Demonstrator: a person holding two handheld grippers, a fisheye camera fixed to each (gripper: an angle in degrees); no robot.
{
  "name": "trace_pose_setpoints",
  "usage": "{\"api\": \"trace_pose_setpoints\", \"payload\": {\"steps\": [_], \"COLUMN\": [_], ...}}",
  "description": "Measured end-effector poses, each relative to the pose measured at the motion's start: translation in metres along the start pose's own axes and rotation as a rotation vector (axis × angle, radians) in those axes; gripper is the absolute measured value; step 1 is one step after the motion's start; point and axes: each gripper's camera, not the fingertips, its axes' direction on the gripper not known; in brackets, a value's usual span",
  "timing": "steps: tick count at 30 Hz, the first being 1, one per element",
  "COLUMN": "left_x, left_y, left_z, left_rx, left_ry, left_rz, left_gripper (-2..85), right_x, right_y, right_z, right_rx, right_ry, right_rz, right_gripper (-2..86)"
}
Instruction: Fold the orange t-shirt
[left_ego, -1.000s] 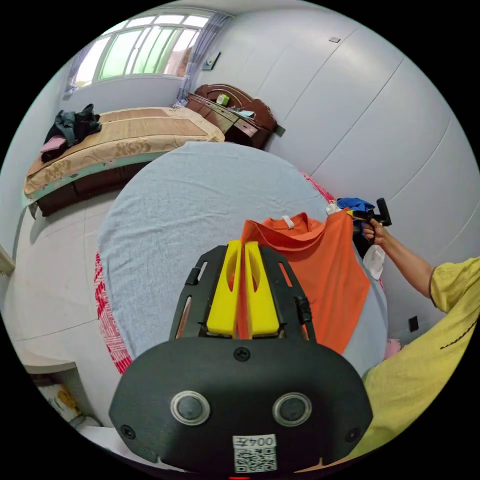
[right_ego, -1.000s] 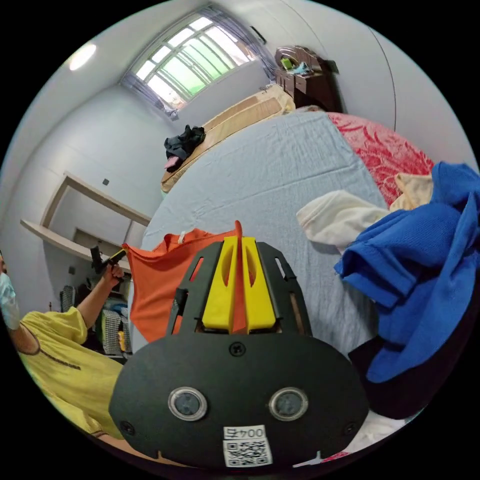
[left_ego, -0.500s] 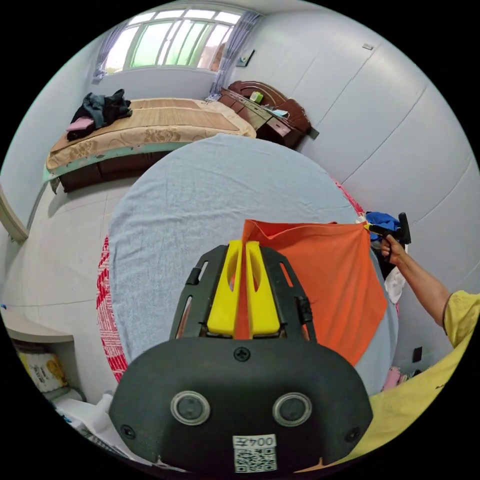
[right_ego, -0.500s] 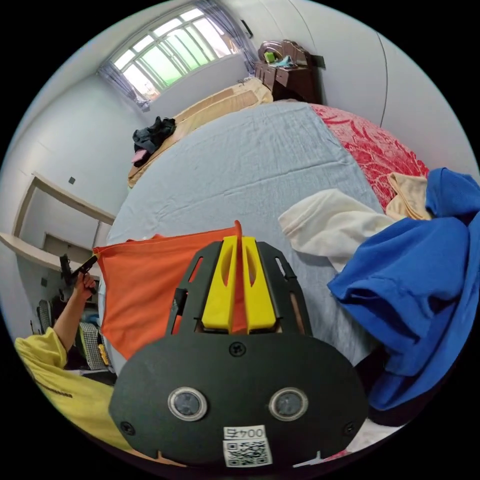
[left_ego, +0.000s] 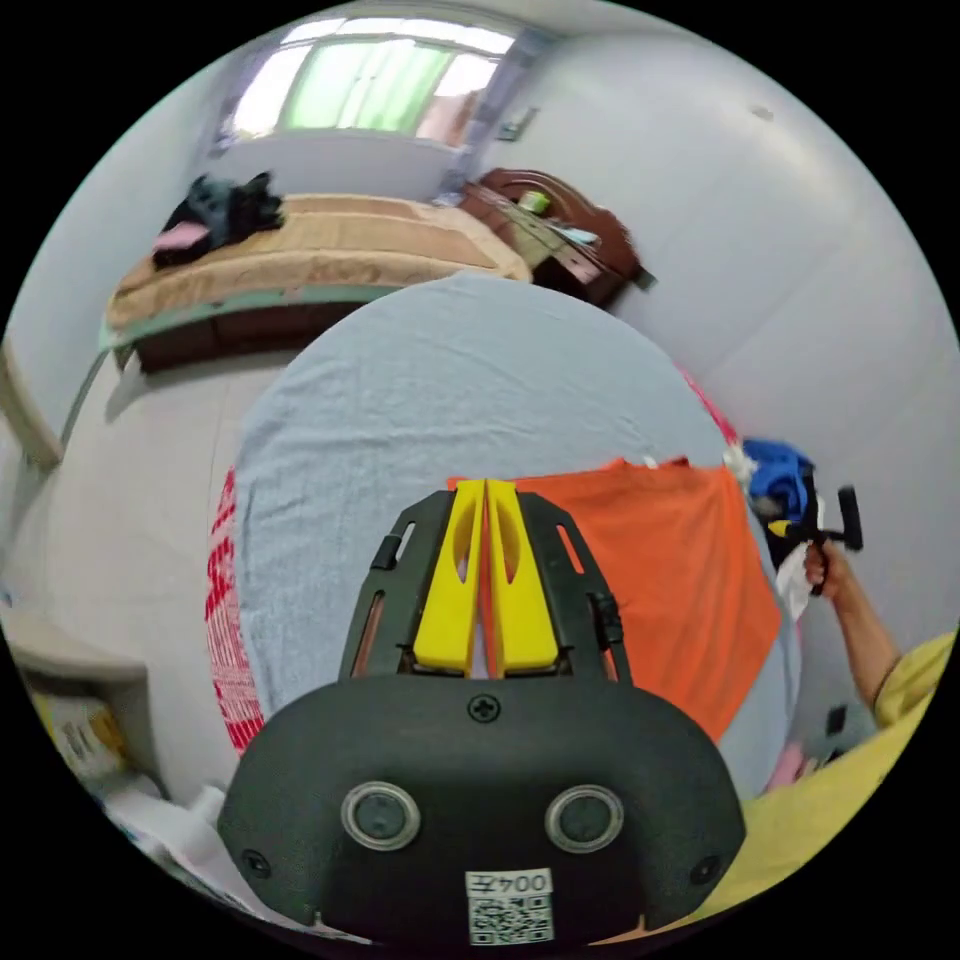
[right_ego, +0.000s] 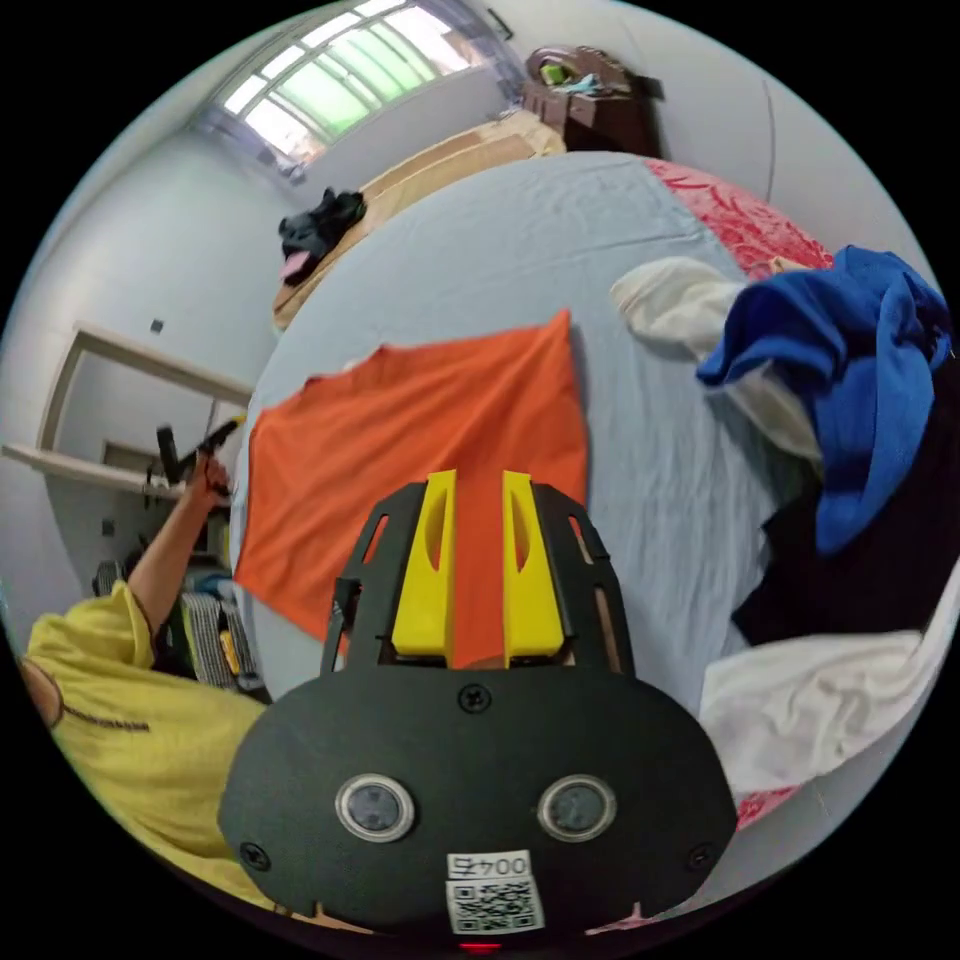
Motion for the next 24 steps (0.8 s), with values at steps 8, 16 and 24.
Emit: {"api": "trace_pose_setpoints", "payload": {"steps": [8, 16, 24], "left_x": [0.118, 0.177, 0.204], "left_y": [-0.022, -0.030, -0.027], "left_z": [0.048, 0.106, 0.132], "left_rx": [-0.170, -0.272, -0.303], "left_ry": [-0.081, -0.161, -0.147], "left_rz": [0.460, 0.641, 0.694], "left_gripper": [2.0, 3.5, 6.6], "right_x": [-0.065, -0.077, -0.080], "right_y": [0.102, 0.083, 0.083], "right_z": [0.055, 0.087, 0.090], "right_rx": [-0.356, -0.526, -0.547], "right_ry": [0.202, 0.364, 0.323], "right_rz": [-0.024, 0.028, 0.057], "right_gripper": [12.2, 6.1, 6.2]}}
